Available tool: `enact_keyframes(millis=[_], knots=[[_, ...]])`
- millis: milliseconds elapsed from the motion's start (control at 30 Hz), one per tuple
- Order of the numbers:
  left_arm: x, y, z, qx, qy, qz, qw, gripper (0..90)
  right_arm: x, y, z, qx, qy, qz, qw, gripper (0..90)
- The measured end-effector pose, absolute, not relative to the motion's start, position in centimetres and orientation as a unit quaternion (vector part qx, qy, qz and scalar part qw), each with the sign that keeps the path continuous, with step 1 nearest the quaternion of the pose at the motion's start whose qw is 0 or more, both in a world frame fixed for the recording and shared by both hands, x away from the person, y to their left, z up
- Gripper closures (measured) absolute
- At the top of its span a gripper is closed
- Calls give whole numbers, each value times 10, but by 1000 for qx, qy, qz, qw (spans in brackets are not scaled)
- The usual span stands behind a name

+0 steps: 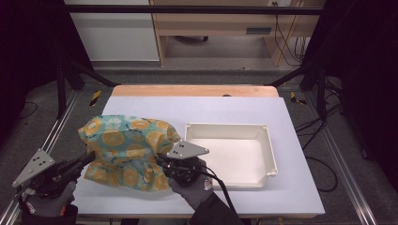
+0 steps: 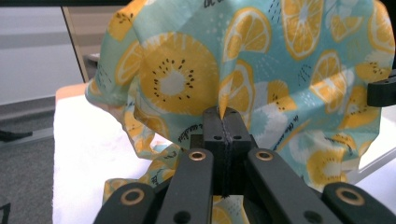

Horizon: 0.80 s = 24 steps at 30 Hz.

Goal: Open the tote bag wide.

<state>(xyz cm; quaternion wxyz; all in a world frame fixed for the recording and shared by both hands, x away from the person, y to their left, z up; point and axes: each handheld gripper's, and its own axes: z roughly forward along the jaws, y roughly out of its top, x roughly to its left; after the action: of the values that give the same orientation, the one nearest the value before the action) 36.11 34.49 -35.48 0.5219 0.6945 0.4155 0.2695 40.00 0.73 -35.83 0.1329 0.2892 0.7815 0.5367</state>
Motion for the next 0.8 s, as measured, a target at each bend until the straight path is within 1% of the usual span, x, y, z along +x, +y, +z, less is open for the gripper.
enact_keyframes(millis=[100,300,367,400,467,533,600,667,767,800], knots=[[364,345,-359,696,420,264,520,900,402,6,-359,292,783,532,136,765],[365,345,-360,696,421,265,518,900,404,-7,-341,290,758,565,150,603],[365,345,-360,697,422,263,517,900,405,-12,-332,290,744,580,164,518],[365,345,-360,697,422,264,517,900,407,-13,-329,291,737,586,170,452],[365,344,-360,698,421,263,517,900,411,-13,-324,292,728,593,180,387],[366,344,-360,699,421,262,516,900,419,-11,-321,293,722,598,187,348],[366,344,-360,698,421,262,517,900,424,-8,-322,296,726,593,184,342],[366,345,-360,697,421,262,517,900,428,-4,-323,297,732,588,177,360],[366,345,-360,697,422,261,518,900,429,2,-327,291,745,577,164,494],[366,345,-360,697,422,261,518,900,428,4,-328,291,749,571,169,565]])
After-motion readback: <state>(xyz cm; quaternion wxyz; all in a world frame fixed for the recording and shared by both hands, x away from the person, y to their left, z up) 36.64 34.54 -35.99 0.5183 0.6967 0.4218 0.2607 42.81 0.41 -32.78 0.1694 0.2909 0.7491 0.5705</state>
